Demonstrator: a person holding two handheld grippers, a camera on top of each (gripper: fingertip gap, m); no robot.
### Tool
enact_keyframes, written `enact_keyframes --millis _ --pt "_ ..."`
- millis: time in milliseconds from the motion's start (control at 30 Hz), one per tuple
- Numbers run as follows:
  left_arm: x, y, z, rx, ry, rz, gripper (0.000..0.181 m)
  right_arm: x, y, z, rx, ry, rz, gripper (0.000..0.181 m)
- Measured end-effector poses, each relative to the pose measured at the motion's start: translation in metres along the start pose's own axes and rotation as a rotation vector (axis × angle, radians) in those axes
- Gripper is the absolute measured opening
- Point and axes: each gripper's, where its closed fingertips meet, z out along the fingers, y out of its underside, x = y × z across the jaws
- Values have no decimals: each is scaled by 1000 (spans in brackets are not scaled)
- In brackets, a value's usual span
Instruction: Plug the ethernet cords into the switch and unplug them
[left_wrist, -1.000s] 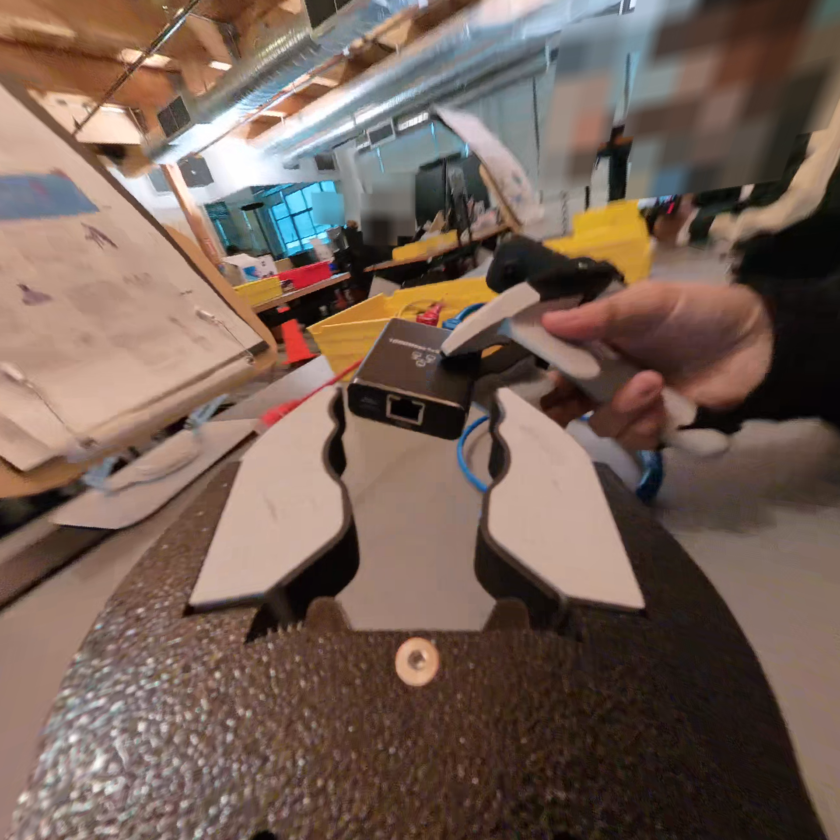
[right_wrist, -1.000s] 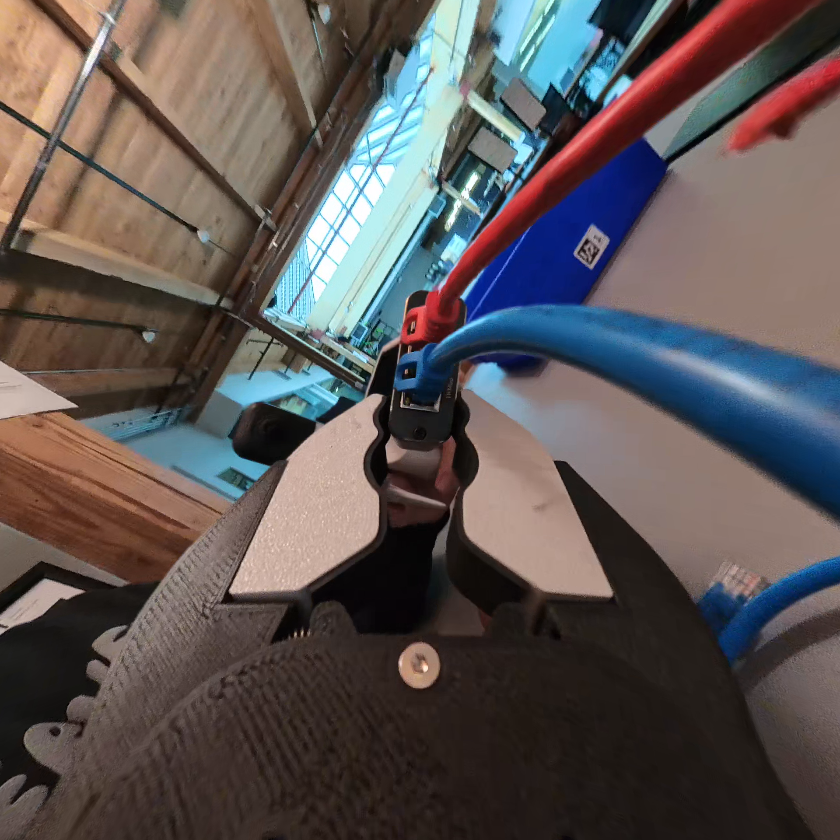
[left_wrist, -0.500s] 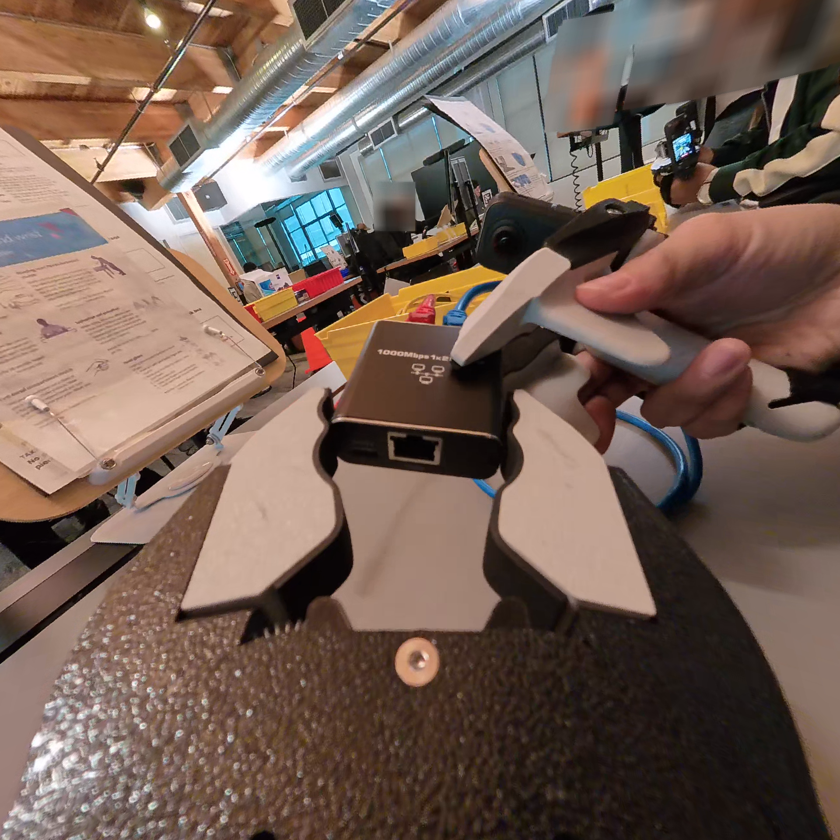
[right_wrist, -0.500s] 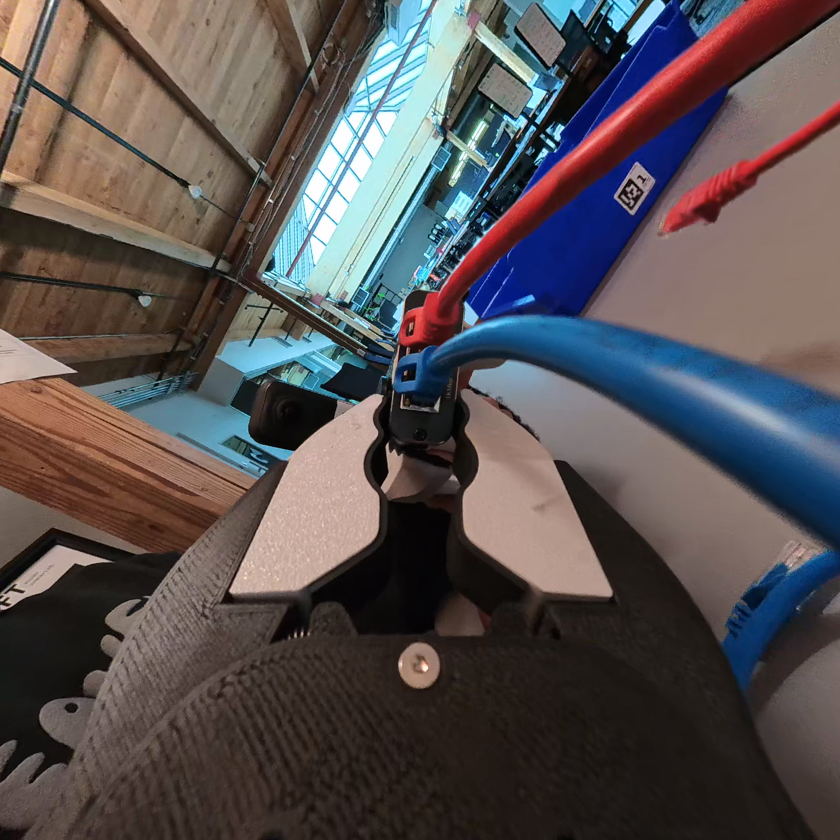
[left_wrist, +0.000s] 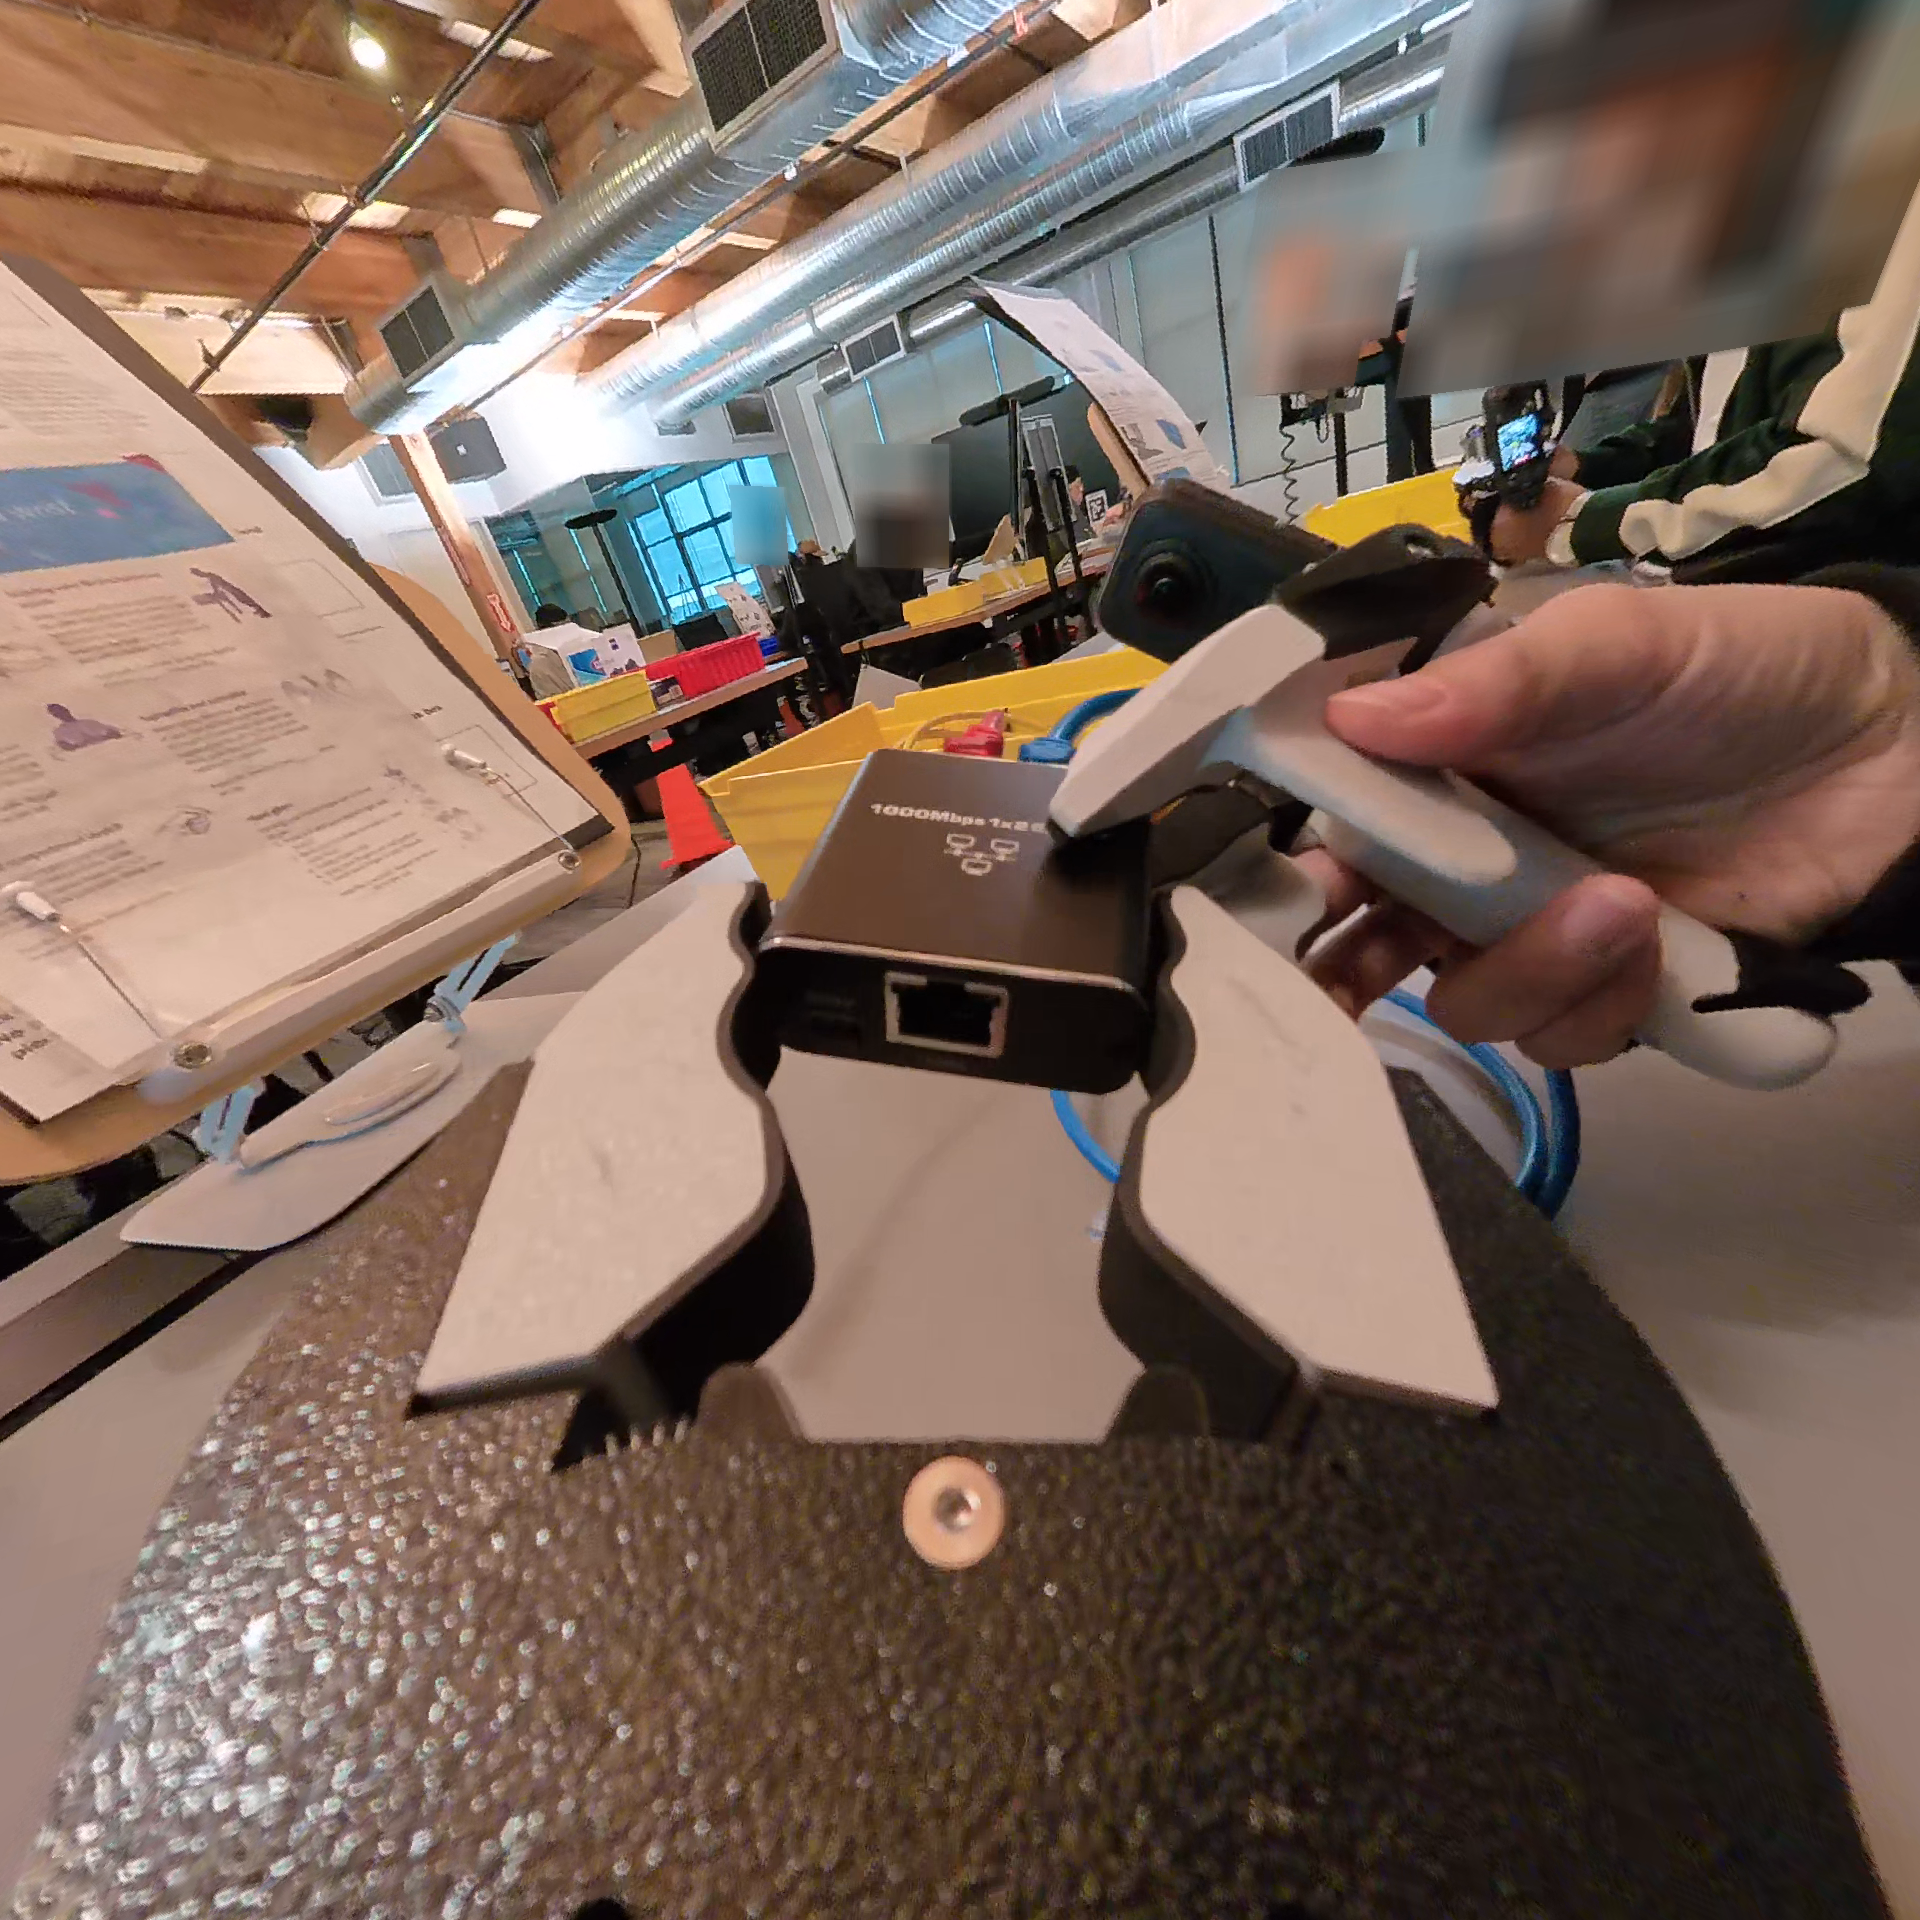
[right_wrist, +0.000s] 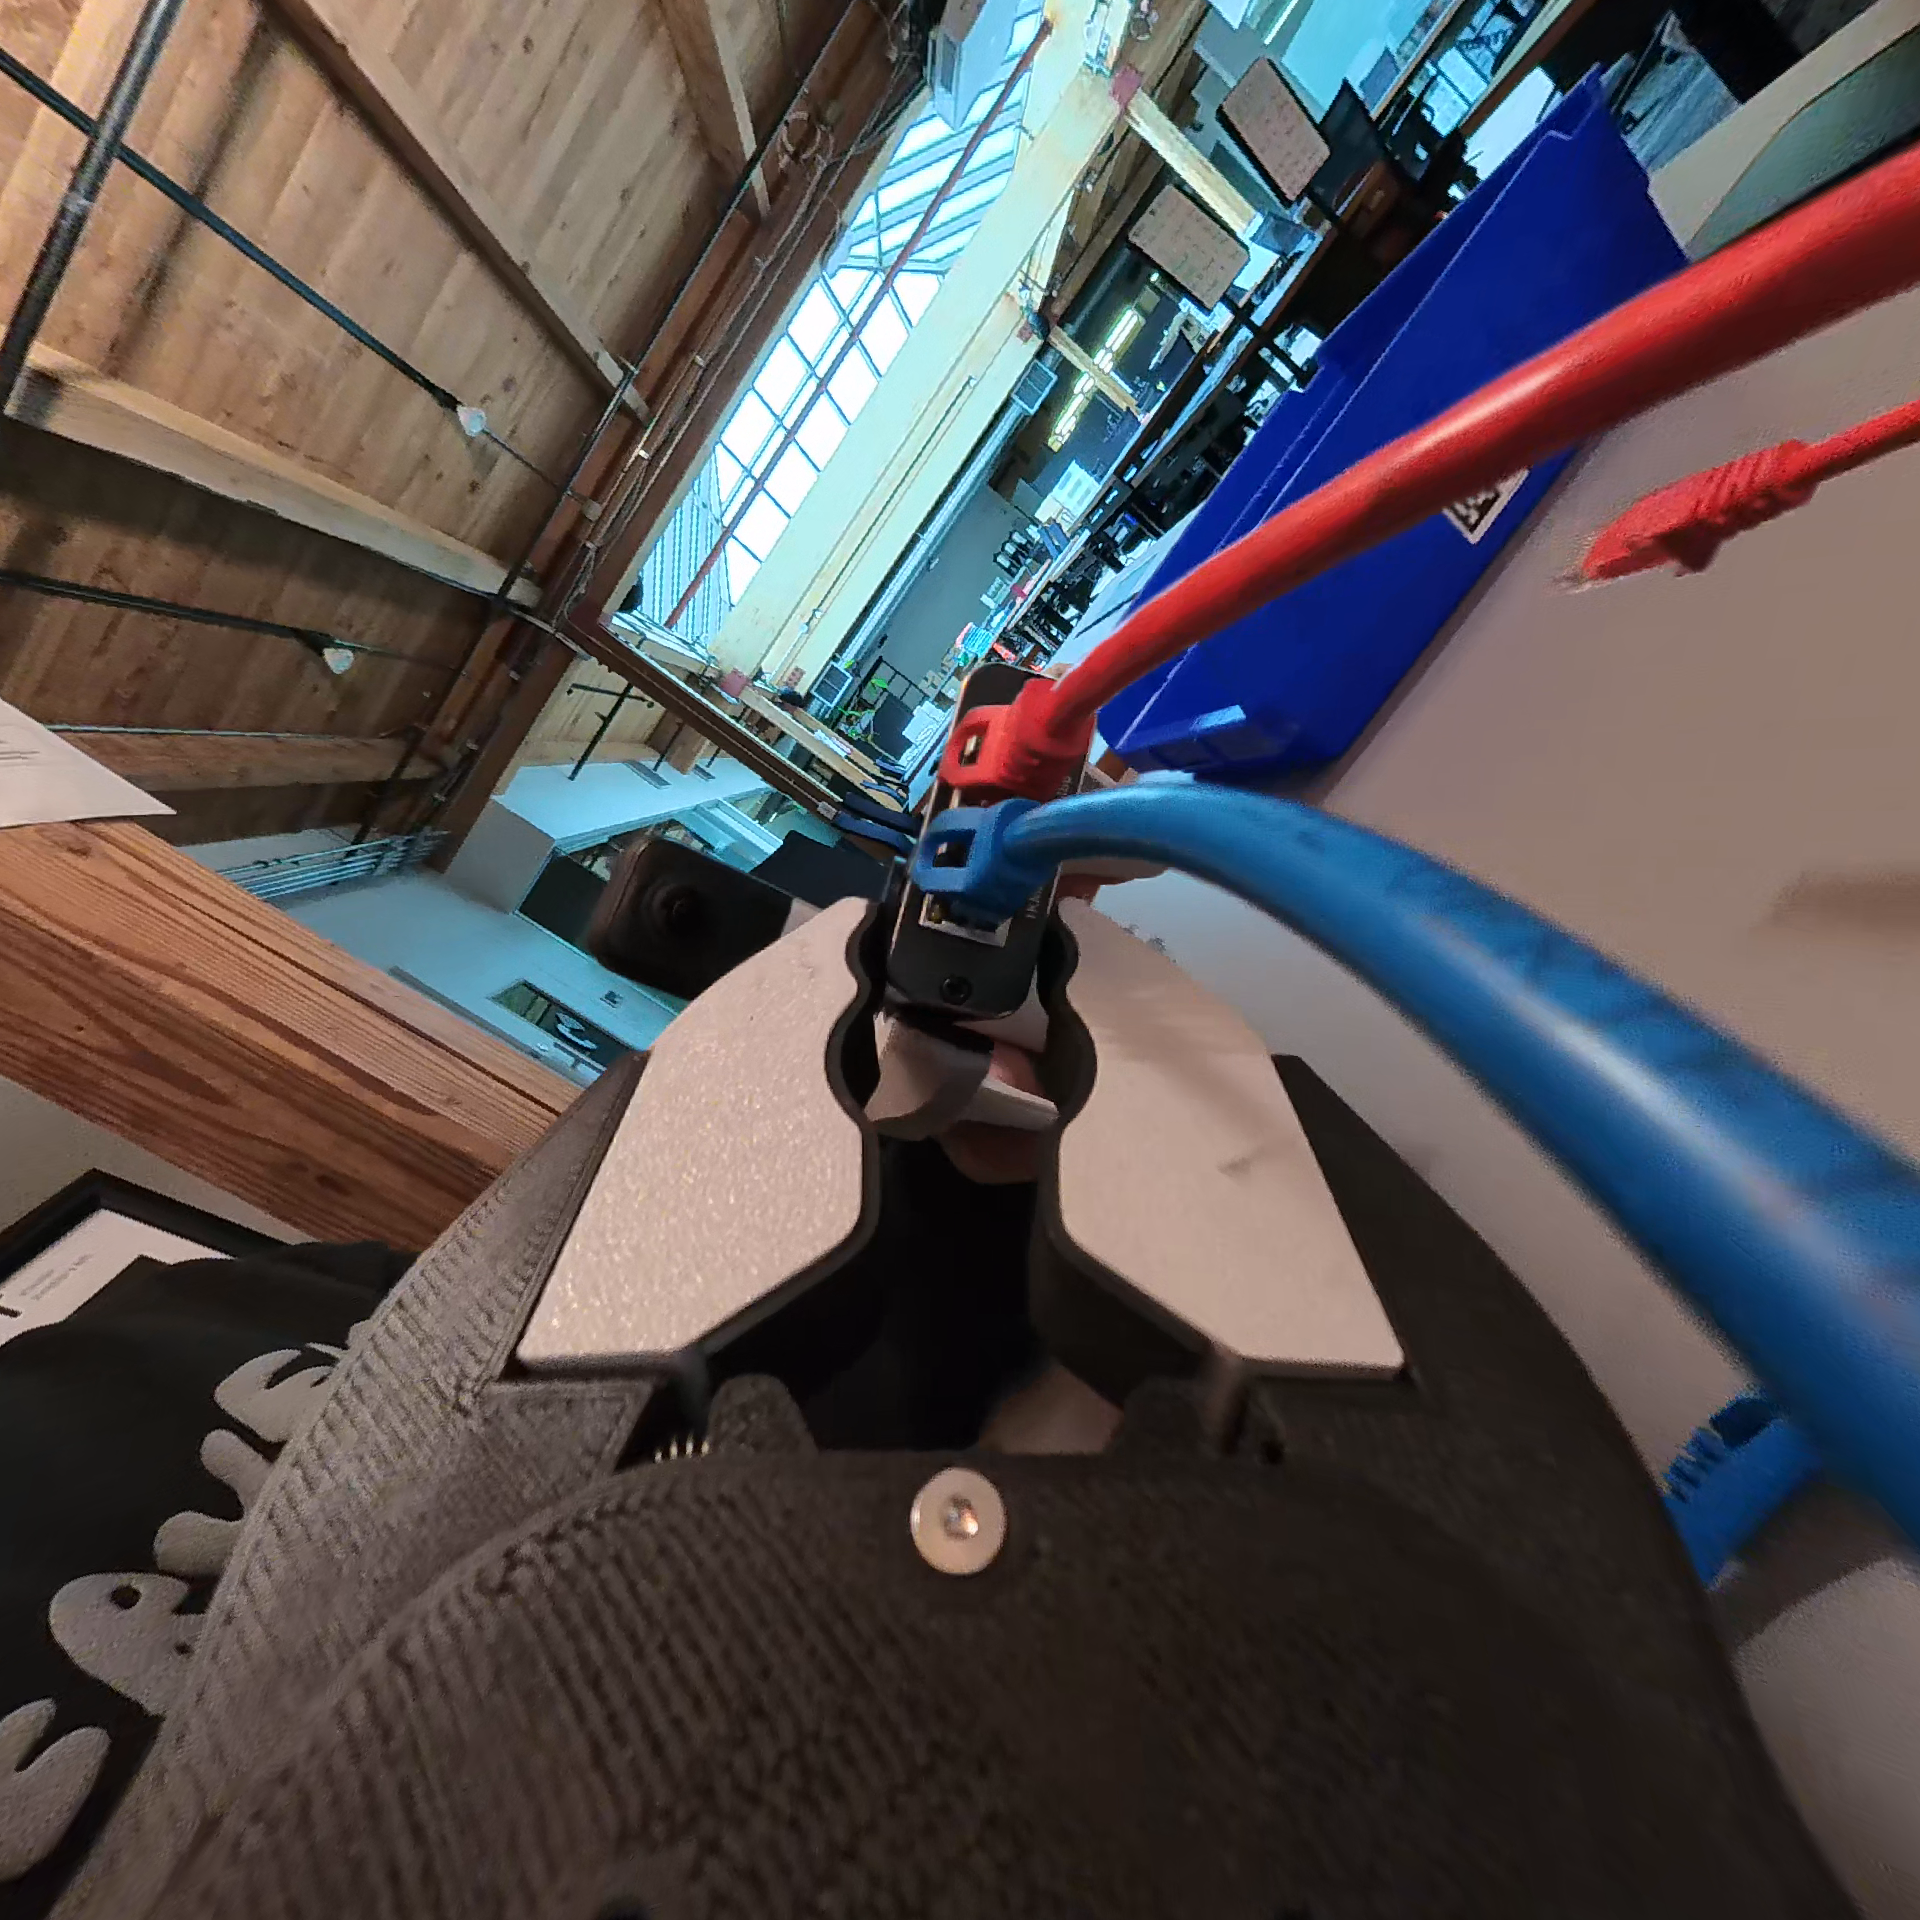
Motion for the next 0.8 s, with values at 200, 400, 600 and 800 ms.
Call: enact_keyframes --millis 200,400,600,800 --pt "1 -1 -3 47 24 62 68 2 7 1 -50 -27 37 25" --pt "11 -6 -8 99 81 106 73 -4 23 -1 -178 -58 84 24" --pt "19 5 -2 7 100 158 81 -3 28 2 -197 -50 96 23" --pt "13 7 2 -36 58 121 78 -3 19 2 -129 -58 73 23"
